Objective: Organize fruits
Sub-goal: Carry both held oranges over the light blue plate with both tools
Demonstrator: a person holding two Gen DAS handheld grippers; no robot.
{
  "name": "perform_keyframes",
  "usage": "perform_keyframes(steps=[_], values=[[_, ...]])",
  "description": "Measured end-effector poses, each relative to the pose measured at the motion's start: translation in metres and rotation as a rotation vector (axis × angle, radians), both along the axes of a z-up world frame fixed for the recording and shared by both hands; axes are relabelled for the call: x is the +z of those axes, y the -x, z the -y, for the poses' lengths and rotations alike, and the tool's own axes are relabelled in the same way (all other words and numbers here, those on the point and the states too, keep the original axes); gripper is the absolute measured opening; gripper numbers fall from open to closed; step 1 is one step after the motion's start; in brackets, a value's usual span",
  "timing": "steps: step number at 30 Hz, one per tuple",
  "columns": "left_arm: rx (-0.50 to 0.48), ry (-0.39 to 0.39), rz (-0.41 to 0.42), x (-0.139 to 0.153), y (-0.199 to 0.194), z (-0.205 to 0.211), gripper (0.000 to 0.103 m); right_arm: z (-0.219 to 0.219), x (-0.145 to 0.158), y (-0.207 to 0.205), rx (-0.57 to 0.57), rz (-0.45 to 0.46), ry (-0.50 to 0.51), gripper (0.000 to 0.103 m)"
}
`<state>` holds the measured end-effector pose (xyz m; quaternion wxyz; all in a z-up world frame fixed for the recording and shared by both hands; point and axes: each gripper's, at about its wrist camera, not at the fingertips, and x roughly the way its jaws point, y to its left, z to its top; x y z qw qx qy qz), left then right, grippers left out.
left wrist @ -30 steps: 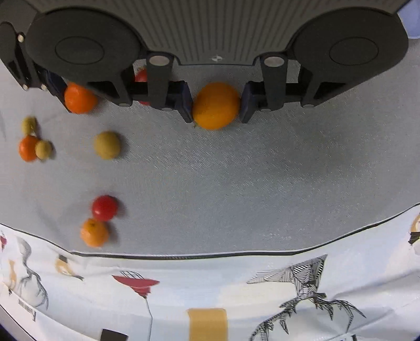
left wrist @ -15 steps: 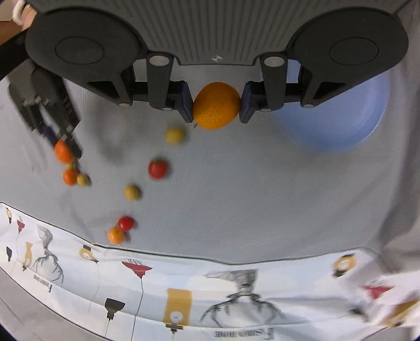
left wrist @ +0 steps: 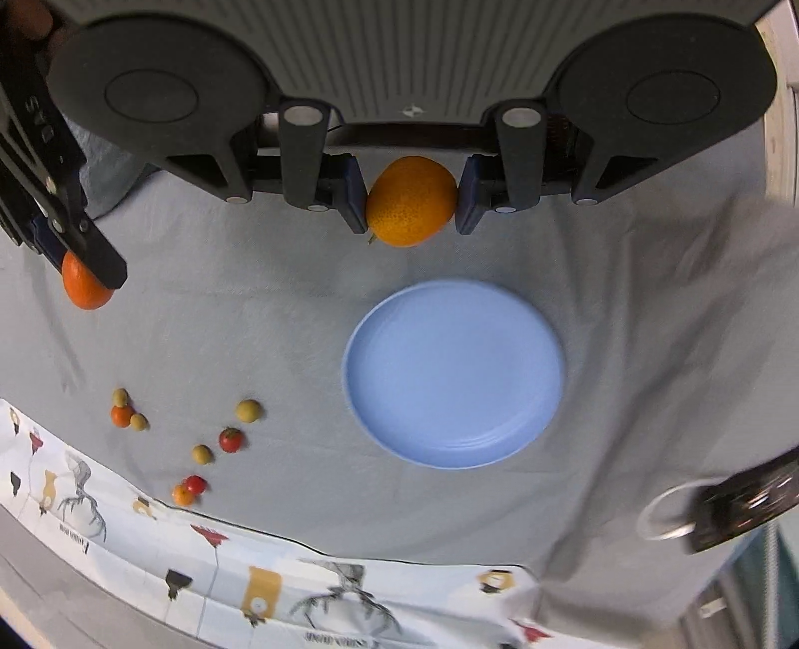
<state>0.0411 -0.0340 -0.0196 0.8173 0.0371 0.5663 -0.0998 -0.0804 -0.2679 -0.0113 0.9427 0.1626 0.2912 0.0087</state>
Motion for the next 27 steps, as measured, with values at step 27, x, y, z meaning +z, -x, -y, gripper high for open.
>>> perform_keyframes(steps=[27], values=[[0.063,0.148,0.194,0.024,0.076,-0.076,0.042,-0.110,0.056,0.030,0.203,-0.002,0.182,0.038]])
